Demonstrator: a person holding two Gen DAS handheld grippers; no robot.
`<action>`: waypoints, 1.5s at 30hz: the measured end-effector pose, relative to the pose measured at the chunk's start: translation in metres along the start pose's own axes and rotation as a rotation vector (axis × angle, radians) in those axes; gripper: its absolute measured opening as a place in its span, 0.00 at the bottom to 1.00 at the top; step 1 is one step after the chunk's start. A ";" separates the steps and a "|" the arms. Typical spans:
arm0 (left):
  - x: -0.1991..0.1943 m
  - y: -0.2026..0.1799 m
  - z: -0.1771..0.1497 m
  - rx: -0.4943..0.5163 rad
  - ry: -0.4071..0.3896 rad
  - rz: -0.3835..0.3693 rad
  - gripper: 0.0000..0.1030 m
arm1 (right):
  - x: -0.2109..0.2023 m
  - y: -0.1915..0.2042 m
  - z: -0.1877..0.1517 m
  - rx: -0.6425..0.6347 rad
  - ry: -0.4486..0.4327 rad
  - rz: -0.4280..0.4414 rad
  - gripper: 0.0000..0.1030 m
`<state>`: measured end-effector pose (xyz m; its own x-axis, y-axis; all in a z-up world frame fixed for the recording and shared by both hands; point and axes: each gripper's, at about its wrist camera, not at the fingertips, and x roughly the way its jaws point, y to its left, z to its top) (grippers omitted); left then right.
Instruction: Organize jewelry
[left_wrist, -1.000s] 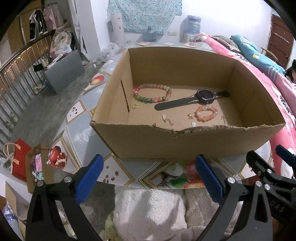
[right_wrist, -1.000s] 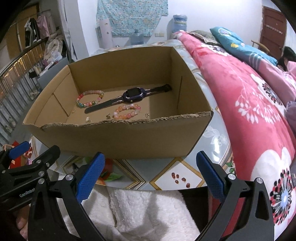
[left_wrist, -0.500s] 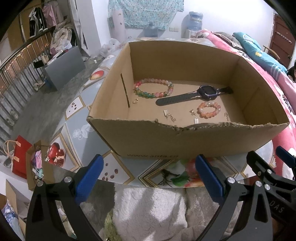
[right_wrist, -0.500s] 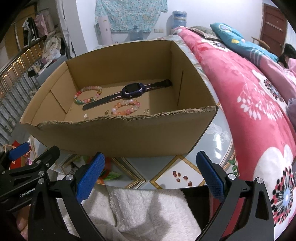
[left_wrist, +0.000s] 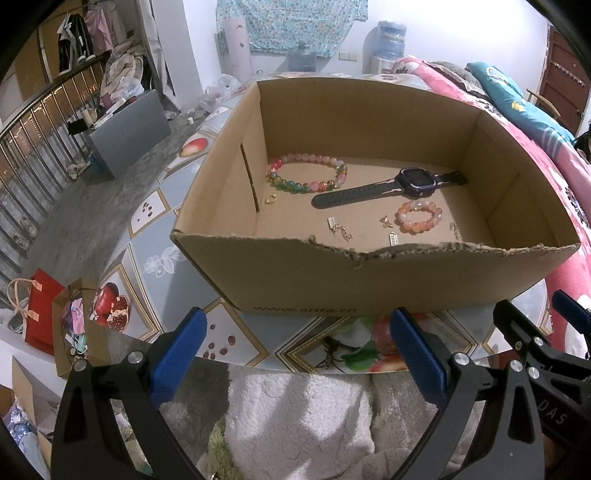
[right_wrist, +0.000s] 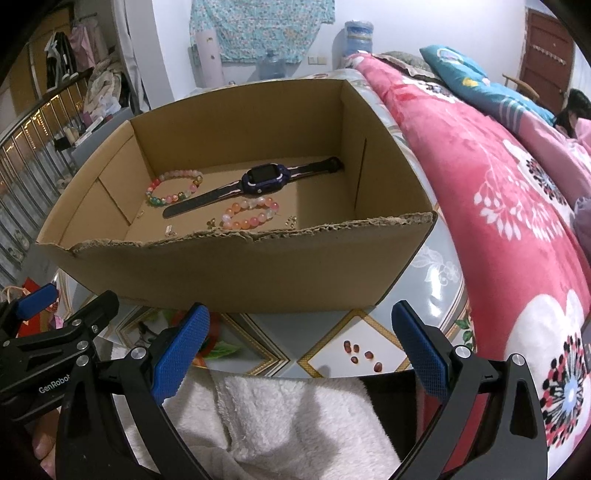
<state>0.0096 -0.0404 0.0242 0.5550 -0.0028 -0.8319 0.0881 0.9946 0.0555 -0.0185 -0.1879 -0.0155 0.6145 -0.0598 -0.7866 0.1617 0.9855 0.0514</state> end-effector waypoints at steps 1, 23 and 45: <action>0.000 0.000 0.000 0.000 0.000 0.000 0.94 | 0.000 0.000 0.000 0.000 -0.001 0.000 0.92; 0.005 0.000 0.002 -0.003 0.023 0.002 0.94 | 0.004 -0.003 0.002 -0.004 0.010 -0.004 0.92; 0.005 0.000 0.003 -0.003 0.024 0.001 0.94 | 0.004 -0.003 0.002 -0.007 0.009 -0.004 0.92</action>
<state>0.0145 -0.0405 0.0218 0.5355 0.0011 -0.8445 0.0847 0.9949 0.0550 -0.0149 -0.1919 -0.0175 0.6066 -0.0627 -0.7925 0.1588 0.9864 0.0435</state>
